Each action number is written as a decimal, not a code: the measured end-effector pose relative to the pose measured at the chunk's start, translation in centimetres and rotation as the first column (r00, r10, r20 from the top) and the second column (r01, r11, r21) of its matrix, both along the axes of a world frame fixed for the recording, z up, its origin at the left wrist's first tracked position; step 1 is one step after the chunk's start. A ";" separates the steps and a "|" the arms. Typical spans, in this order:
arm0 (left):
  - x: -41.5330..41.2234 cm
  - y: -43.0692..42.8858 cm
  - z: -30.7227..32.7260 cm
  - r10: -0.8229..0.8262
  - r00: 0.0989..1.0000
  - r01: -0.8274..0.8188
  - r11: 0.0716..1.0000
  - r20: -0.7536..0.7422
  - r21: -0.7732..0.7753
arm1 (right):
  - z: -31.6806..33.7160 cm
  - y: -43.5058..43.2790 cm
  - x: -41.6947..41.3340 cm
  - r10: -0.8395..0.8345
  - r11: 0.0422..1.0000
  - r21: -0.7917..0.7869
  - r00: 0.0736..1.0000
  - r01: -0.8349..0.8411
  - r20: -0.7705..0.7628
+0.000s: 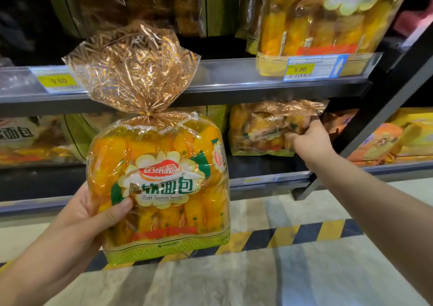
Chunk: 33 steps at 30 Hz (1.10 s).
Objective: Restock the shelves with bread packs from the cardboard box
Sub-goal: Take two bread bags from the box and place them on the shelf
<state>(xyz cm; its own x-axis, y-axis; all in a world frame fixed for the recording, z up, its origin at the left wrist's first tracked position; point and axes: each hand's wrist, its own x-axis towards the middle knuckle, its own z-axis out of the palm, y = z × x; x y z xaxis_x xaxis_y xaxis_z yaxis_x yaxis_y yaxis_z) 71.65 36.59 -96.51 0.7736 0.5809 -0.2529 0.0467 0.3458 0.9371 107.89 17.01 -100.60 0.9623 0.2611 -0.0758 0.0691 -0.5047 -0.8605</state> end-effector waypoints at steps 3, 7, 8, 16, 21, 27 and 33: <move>-0.2 0.0 0.4 -0.016 1.000 0.016 1.000 -0.026 0.004 | -0.1 0.8 1.5 -0.029 0.998 0.047 0.998 0.032 -0.052; 0.0 -0.3 0.9 -0.008 1.000 0.009 1.000 -0.013 0.021 | -0.2 1.8 3.2 -0.039 0.995 0.089 0.993 0.049 -0.108; 0.0 -0.4 1.0 -0.011 1.000 0.012 1.000 -0.012 0.024 | -0.1 2.1 3.7 -0.039 0.995 0.088 0.993 0.049 -0.109; 0.1 -0.2 0.5 -0.003 0.997 0.005 1.000 -0.077 0.024 | -1.2 2.7 6.4 -0.010 0.999 -0.033 0.998 0.008 -0.063; 1.0 -0.8 0.3 0.009 0.998 -0.008 1.000 -0.056 0.015 | -2.2 2.7 6.4 0.024 0.993 -0.111 1.000 -0.026 -0.017; 1.8 -1.8 0.3 -0.009 0.999 0.011 0.999 -0.051 0.039 | -2.1 1.6 5.4 0.011 0.990 -0.140 1.000 -0.011 -0.001; 4.2 -3.4 1.0 -0.054 0.998 0.053 0.997 0.022 0.061 | -0.3 -0.9 0.9 0.039 0.995 -0.092 0.999 -0.039 -0.002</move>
